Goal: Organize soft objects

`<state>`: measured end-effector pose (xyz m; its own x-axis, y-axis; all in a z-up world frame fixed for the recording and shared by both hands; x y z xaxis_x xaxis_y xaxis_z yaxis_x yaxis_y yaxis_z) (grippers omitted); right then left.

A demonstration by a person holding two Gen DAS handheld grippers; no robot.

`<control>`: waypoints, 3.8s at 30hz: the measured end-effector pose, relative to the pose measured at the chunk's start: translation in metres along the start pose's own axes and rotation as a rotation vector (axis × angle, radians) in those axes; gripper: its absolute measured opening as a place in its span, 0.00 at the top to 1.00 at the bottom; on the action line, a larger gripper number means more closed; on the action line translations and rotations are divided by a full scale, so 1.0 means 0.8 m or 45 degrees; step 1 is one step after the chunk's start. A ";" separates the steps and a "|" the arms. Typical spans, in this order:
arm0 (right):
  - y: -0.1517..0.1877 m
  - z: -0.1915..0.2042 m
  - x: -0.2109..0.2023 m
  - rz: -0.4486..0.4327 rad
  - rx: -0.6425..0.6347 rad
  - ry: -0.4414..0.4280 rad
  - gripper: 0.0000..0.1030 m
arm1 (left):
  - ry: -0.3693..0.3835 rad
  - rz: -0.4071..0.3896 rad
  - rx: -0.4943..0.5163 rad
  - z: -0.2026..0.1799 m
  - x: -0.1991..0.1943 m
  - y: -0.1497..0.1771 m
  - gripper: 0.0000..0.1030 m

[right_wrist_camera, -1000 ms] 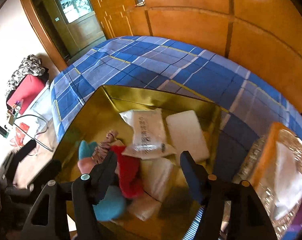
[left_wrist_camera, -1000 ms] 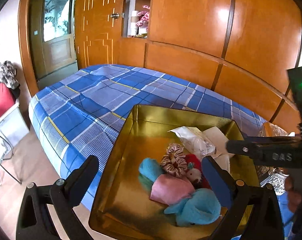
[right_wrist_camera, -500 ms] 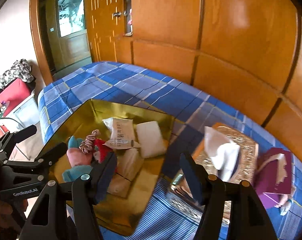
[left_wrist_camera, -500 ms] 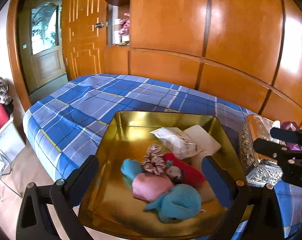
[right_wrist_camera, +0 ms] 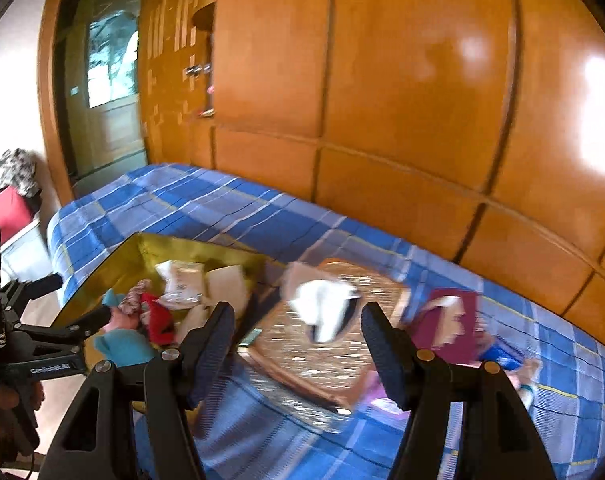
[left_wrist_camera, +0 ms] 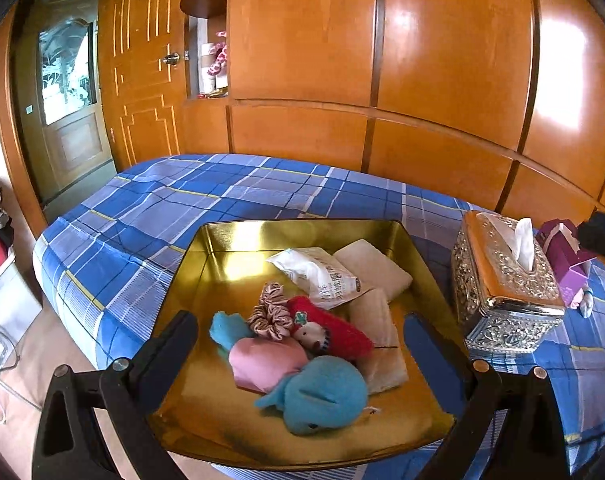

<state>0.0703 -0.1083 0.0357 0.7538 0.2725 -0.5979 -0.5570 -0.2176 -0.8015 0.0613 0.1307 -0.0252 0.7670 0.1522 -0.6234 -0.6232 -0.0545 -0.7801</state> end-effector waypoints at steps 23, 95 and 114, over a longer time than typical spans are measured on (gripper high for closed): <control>0.091 -0.273 -0.063 0.051 0.533 0.413 0.35 | 0.205 -0.003 0.254 -0.080 -0.035 0.021 0.00; 0.121 -0.344 0.047 0.424 0.451 -0.114 0.62 | 0.849 0.151 0.703 -0.304 -0.080 0.078 0.00; 0.225 -0.457 -0.111 -0.048 1.161 0.330 0.62 | 0.818 -0.008 1.112 -0.446 -0.087 0.064 0.00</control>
<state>0.0307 -0.5144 -0.0513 0.7698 0.0241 -0.6378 -0.5055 0.6332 -0.5862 0.0304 -0.2349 -0.0406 0.5489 -0.4095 -0.7287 -0.3174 0.7044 -0.6349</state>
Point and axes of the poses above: each gripper's, at about its wrist camera, not at the fingertips, and x roughly the way its jaws point, z to its left, y to its underside, the point moved 3 cm from there along x, roughly the way its jaws point, and after that the axes turned 8 degrees about -y, right-handed, at the moved point
